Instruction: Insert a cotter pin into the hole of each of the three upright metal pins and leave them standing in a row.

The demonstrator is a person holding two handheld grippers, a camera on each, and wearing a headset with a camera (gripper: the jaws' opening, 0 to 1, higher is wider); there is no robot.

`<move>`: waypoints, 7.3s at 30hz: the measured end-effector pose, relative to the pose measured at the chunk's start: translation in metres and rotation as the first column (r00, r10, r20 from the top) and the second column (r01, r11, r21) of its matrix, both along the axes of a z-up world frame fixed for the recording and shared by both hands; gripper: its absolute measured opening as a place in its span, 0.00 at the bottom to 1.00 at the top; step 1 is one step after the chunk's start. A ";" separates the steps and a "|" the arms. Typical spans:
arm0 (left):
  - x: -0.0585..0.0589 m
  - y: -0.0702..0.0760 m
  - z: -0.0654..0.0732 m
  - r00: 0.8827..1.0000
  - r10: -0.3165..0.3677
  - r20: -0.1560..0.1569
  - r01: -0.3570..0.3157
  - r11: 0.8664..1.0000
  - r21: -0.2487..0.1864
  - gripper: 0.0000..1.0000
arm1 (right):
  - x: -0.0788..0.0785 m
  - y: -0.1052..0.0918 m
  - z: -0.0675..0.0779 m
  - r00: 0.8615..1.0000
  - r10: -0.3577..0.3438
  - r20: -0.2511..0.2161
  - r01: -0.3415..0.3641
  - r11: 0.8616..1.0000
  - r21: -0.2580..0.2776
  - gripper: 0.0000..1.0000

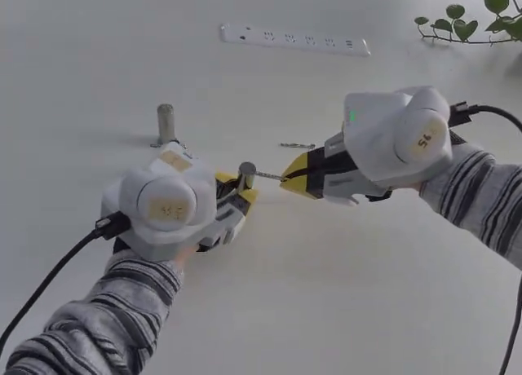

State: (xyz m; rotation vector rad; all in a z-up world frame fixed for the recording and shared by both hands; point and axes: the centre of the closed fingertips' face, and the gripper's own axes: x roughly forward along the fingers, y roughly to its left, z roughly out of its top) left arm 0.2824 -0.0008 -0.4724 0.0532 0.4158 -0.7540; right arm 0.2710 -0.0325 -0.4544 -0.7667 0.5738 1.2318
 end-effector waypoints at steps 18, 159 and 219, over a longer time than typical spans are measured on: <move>0.001 -0.001 -0.001 1.000 -0.012 0.024 0.012 0.999 0.031 0.09 | 0.002 -0.001 0.000 0.997 -0.020 -0.077 0.025 0.998 0.065 0.00; -0.037 0.076 0.062 0.994 0.101 0.044 -0.103 0.994 0.034 0.82 | 0.004 0.053 0.003 0.980 -0.085 -0.177 0.114 0.981 0.158 0.08; -0.037 0.079 0.062 0.996 0.070 0.053 -0.073 0.996 0.054 0.99 | 0.037 0.052 0.002 0.985 -0.057 -0.161 0.072 0.993 0.092 0.09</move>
